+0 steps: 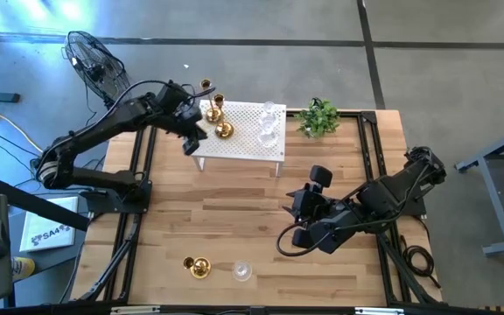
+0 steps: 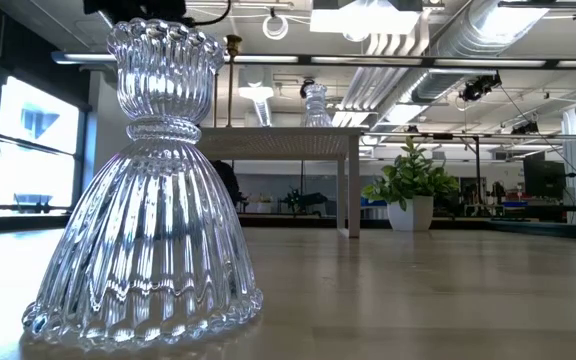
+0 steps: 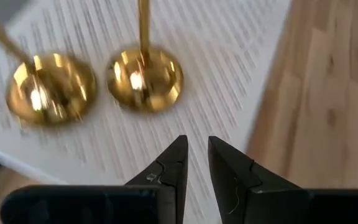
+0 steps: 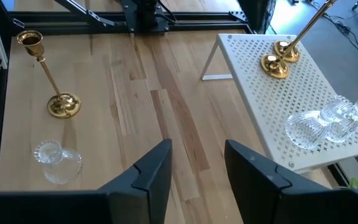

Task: Pick & Place candle stick holders
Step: Put the transparent candle holder on the shelf

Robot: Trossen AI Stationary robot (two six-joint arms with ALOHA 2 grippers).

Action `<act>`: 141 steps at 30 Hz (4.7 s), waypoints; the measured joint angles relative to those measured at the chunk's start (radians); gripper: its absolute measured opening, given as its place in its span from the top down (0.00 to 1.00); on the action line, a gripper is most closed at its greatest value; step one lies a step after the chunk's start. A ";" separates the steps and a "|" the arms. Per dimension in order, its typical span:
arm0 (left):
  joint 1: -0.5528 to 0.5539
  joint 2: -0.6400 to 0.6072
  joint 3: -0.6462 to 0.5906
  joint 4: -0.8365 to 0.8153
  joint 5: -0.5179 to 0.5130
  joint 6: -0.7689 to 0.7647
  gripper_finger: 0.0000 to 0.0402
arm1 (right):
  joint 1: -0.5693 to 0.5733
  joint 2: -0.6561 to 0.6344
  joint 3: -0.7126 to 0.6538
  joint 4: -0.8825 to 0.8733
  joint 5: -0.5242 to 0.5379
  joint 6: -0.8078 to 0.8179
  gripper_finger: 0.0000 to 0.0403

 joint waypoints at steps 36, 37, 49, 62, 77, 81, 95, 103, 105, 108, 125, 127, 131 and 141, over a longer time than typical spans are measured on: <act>-0.920 -0.549 -0.358 0.168 -0.103 -0.567 0.85 | 0.109 0.345 -0.001 0.252 -0.228 0.060 0.65; -0.939 -0.551 -0.384 0.202 -0.104 -0.583 0.85 | 0.113 0.361 -0.001 0.274 -0.227 0.060 0.65; -1.138 -0.552 -0.515 0.371 -0.321 -0.633 0.85 | 0.125 0.447 -0.001 0.362 -0.257 0.090 0.65; -1.230 -0.552 -0.525 0.371 -0.505 -0.605 0.85 | 0.125 0.443 -0.001 0.371 -0.222 0.013 0.65; -1.228 -0.491 -0.525 0.303 -0.602 -0.634 0.85 | 0.125 0.442 -0.001 0.374 -0.278 0.013 0.40; -1.228 -0.466 -0.525 0.304 -0.601 -0.635 0.85 | 0.130 0.442 -0.001 0.374 -0.311 0.034 0.34; -1.228 -0.439 -0.525 0.304 -0.602 -0.658 0.85 | 0.088 0.445 0.000 0.552 -0.245 -0.210 0.34; -1.228 -0.440 -0.525 0.304 -0.604 -0.657 0.85 | -0.029 0.446 0.000 0.538 -0.494 -0.154 0.36; -1.228 -0.440 -0.525 0.302 -0.604 -0.657 0.85 | -0.048 0.446 0.000 0.537 -0.541 -0.141 0.36; -1.228 -0.440 -0.525 0.294 -0.605 -0.657 0.85 | -0.073 0.452 0.000 0.530 -0.652 -0.122 0.36; -1.228 -0.440 -0.525 0.289 -0.607 -0.654 0.85 | -0.153 0.512 0.000 0.504 -0.799 -0.119 0.36; -1.228 -0.440 -0.525 0.289 -0.611 -0.654 0.85 | -0.155 0.515 0.000 0.510 -0.813 -0.101 0.36; -1.228 -0.440 -0.525 0.289 -0.618 -0.654 0.85 | -0.157 0.534 0.000 0.514 -0.855 -0.075 0.36; -1.228 -0.440 -0.525 0.296 -0.617 -0.654 0.85 | -0.156 0.560 0.000 0.525 -0.911 -0.080 0.36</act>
